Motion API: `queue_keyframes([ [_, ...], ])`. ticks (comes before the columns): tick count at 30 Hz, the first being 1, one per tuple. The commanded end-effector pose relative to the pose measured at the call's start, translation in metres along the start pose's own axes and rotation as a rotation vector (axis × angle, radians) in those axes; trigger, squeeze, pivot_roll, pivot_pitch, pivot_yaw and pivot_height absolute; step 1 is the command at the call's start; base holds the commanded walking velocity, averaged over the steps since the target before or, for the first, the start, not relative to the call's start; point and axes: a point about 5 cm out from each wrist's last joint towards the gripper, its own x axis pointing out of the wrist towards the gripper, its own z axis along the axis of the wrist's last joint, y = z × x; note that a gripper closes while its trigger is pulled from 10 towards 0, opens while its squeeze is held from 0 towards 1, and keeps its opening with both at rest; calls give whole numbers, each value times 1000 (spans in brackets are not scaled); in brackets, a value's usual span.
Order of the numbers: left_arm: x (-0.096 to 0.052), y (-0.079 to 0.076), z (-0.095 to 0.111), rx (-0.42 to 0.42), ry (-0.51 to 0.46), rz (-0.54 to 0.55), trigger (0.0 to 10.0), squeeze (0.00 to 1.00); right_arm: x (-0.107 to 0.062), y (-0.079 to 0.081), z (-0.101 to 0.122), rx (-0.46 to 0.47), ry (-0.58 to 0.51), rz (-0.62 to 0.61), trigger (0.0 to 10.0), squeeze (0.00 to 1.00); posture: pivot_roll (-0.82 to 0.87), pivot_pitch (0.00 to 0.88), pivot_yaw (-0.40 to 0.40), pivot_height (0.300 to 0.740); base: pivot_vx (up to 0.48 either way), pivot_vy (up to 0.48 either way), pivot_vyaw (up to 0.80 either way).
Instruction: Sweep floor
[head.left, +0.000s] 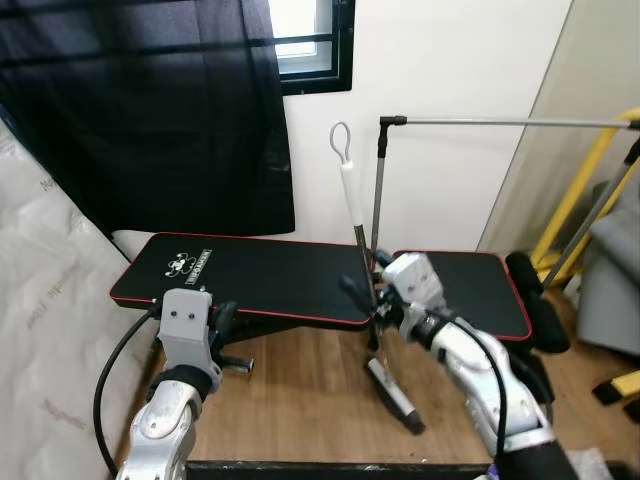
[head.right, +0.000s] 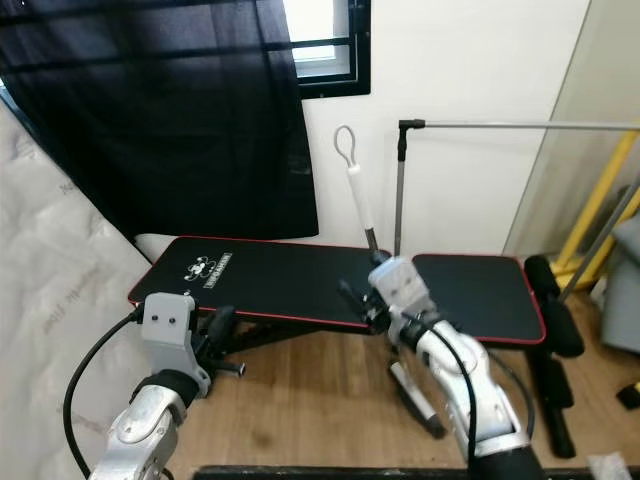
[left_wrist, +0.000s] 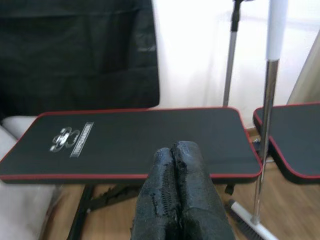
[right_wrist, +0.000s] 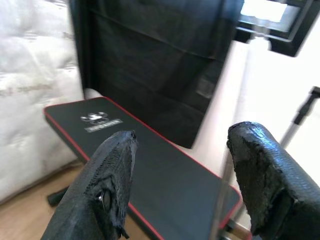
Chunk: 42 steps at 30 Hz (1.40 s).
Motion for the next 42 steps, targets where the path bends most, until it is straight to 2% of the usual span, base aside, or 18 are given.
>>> queue_keyframes([
  [1,-1,0,-4,-13,16,6,10000,0,0,2,-5,2,24,7,10000,0,-41,0,-14,740,289,0,800],
  [8,-2,-1,-6,-19,20,4,10000,0,1,-1,-4,9,15,-10,10000,0,-41,0,-12,740,297,0,229],
  [21,-2,-1,-5,-30,17,4,10000,0,-2,3,-7,-43,40,51,10000,0,-46,0,-10,740,295,0,0],
  [34,-1,3,-6,-63,28,33,10000,0,-3,-1,-4,-57,34,51,10000,0,-43,0,-9,740,0,0,0],
  [42,0,4,-5,-39,25,33,10000,0,-3,-11,-3,-35,32,-26,10000,0,-43,0,-7,740,0,463,0],
])
